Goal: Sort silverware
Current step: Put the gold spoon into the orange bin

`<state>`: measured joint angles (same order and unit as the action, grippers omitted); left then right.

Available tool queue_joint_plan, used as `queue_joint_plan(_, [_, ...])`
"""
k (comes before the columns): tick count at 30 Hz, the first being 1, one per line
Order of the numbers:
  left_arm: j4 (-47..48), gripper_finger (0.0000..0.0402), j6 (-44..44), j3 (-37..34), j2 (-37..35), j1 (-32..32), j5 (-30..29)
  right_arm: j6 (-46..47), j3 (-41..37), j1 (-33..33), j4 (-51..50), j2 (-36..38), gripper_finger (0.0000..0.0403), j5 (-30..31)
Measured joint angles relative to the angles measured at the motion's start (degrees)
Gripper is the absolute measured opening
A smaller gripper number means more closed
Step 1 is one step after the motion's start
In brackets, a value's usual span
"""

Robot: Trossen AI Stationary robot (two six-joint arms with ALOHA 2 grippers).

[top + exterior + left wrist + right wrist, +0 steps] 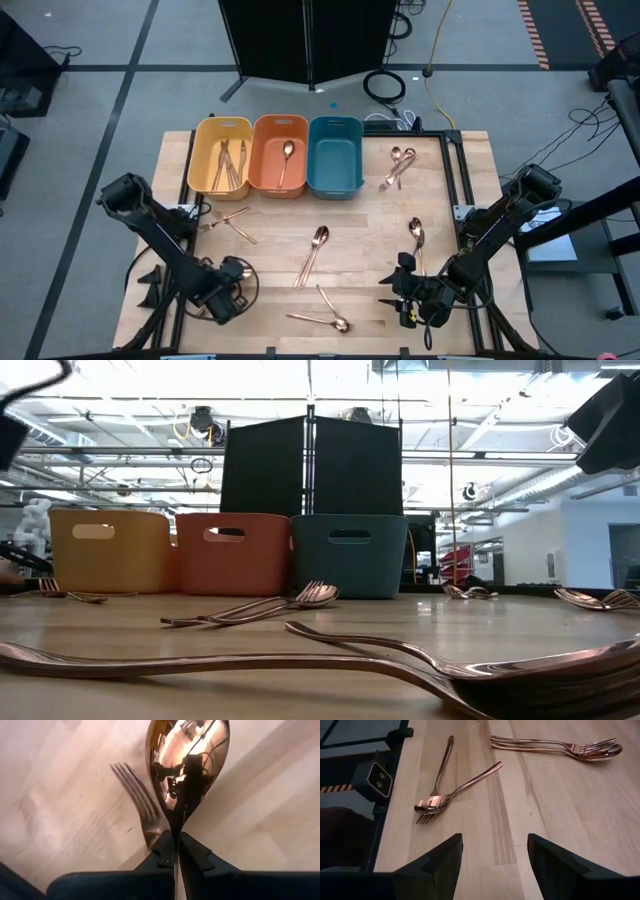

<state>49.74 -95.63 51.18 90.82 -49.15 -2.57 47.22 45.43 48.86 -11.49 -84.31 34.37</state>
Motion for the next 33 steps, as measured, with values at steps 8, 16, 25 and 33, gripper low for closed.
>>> queue_joint_plan(8, [-0.3, 0.0006, -1.53, 0.02, -3.84, -0.09, -5.95, 0.07, 0.0, 0.0, -0.04, 0.0, 0.0215, -0.17])
queue_joint_plan(16, [-8.54, 0.0006, -1.06, 0.07, -5.66, 0.11, -21.72, 0.09, -0.02, 0.0, -0.02, 0.0, 0.0215, -1.37])
queue_joint_plan(25, [-17.49, 0.0005, 5.97, 0.13, -5.84, 9.96, -31.69, -0.07, -0.02, 0.0, -0.02, 0.02, 0.0215, -1.53])
queue_joint_plan(33, [-35.1, 0.0005, 33.53, 0.7, -6.51, 31.48, -14.1, 0.04, -0.04, 0.0, -0.06, 0.02, 0.0215, -1.57])
